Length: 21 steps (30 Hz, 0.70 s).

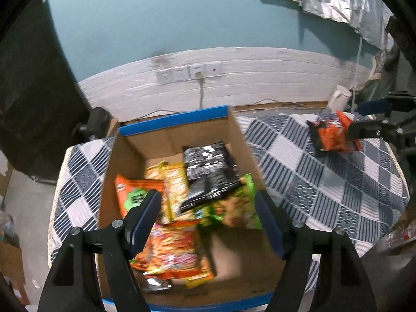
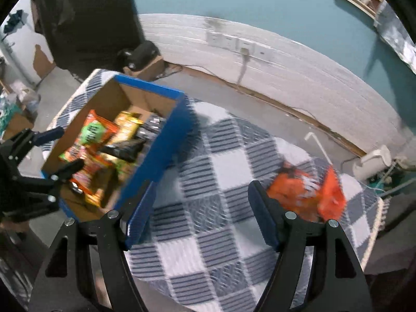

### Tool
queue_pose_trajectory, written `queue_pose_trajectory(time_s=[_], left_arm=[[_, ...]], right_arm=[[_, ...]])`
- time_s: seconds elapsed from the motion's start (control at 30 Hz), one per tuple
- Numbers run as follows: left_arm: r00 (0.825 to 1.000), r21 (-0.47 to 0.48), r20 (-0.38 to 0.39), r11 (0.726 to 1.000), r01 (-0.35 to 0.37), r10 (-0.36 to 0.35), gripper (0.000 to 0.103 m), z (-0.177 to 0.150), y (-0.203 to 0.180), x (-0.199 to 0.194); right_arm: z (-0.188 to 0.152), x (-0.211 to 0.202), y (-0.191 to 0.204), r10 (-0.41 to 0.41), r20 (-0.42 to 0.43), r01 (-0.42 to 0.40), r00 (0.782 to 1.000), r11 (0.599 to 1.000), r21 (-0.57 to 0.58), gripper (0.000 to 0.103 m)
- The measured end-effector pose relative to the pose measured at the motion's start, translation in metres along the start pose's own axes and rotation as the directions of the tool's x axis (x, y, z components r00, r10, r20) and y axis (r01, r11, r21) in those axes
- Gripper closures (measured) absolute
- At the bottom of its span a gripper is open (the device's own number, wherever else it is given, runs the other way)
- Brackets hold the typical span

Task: Organize snacks
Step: 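Move both open tools from the box toward the two orange chip bags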

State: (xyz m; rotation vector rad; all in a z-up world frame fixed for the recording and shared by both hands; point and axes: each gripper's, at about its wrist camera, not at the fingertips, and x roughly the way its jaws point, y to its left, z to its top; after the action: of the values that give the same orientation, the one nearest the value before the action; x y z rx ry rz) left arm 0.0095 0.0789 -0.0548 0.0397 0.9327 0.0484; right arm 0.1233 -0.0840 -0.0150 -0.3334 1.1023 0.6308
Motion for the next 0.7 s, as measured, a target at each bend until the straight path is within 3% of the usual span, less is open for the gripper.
queue_pose_trajectory(time_s=[0.43,0.7], left_arm=[[0.998,0.167,-0.015,0.984,0.065,-0.063,0.024,0.041,-0.098,0.013],[0.992,0.264,-0.031,0.956,0.13,-0.126,0.022,0.079,-0.147,0.036]], right_arm=[[-0.039,-0.021,-0.129,-0.098,-0.031,0.1,0.995,0.994,0.046,0.029],[-0.066,-0.013,-0.183,-0.084,-0.025,0.084,0.996,0.996,0.006,0.023]])
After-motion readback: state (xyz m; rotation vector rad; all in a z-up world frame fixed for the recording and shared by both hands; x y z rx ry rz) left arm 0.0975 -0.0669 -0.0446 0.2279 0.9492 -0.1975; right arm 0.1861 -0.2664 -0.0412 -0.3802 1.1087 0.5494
